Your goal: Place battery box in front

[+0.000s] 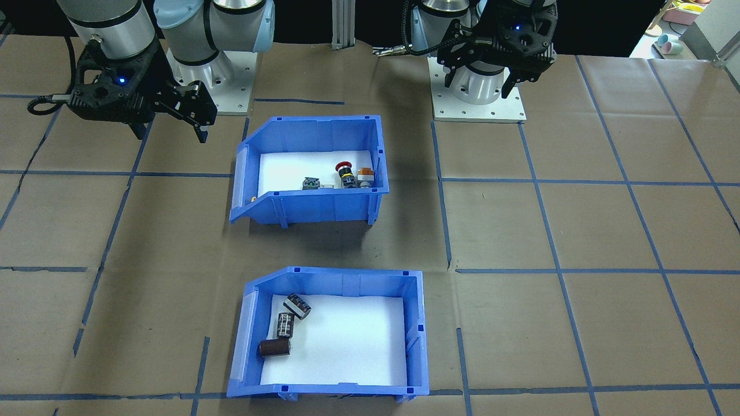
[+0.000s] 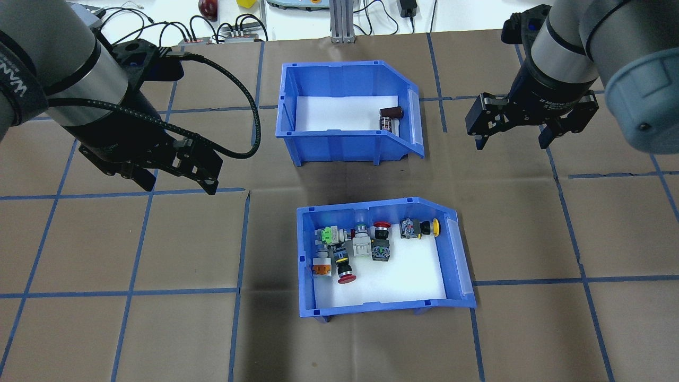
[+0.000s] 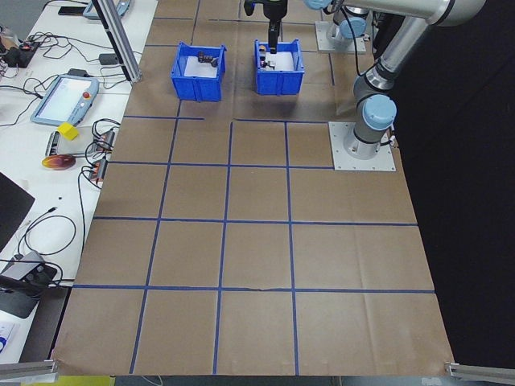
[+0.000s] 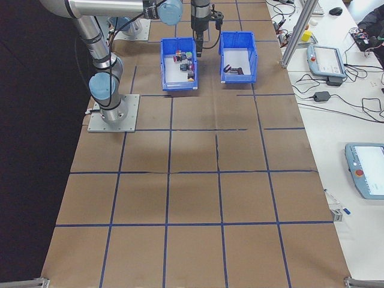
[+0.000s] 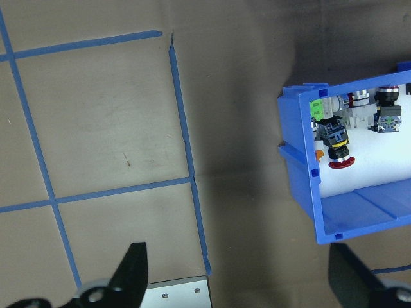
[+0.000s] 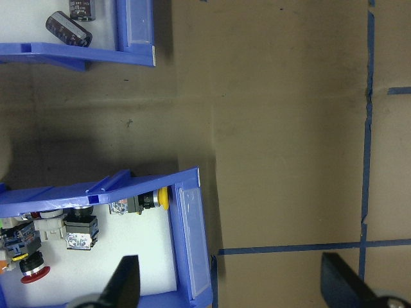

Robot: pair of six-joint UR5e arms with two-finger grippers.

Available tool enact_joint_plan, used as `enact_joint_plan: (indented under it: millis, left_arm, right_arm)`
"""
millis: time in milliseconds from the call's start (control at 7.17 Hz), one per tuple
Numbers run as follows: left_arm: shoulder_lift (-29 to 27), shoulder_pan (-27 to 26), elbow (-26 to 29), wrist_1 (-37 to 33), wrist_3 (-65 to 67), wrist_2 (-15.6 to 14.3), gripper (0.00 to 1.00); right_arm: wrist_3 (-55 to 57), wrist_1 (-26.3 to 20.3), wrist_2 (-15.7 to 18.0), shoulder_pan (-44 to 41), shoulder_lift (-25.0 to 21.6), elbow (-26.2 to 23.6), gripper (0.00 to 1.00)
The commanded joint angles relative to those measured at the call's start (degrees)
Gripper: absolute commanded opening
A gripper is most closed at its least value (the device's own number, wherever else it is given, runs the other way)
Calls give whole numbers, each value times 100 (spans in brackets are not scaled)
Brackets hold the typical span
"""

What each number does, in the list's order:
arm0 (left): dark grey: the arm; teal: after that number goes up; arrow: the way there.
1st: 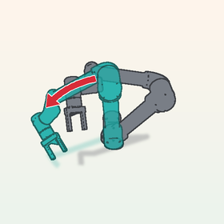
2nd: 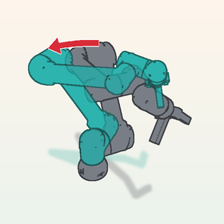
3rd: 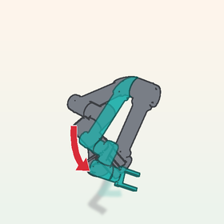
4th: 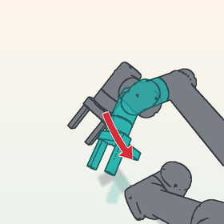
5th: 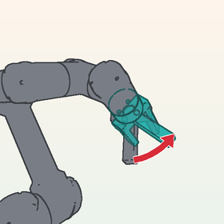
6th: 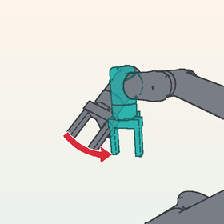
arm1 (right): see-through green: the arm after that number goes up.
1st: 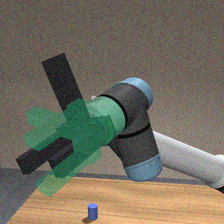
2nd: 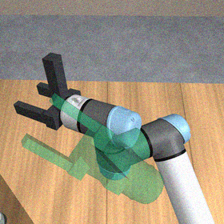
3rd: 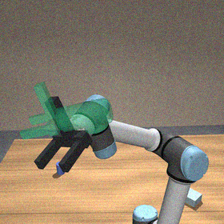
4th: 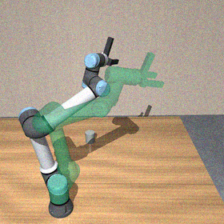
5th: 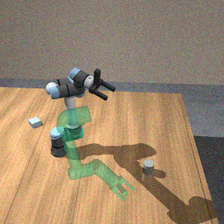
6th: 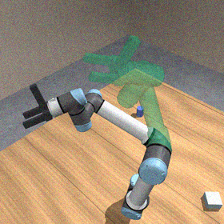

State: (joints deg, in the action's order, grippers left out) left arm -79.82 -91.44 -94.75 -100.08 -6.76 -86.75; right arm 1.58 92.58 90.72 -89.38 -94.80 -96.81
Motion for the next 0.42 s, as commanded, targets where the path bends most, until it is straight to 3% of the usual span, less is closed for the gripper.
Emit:
enact_joint_plan:
  millis: [0, 279]
  left_arm:
    - [-148, 4, 0, -3, -1, -210, 99]
    - [-375, 4, 140, -12, 8, -202, 100]
  right_arm:
    - [0, -4, -1, 0, -4, 13, 100]
    - [0, -12, 7, 9, 5, 22, 100]
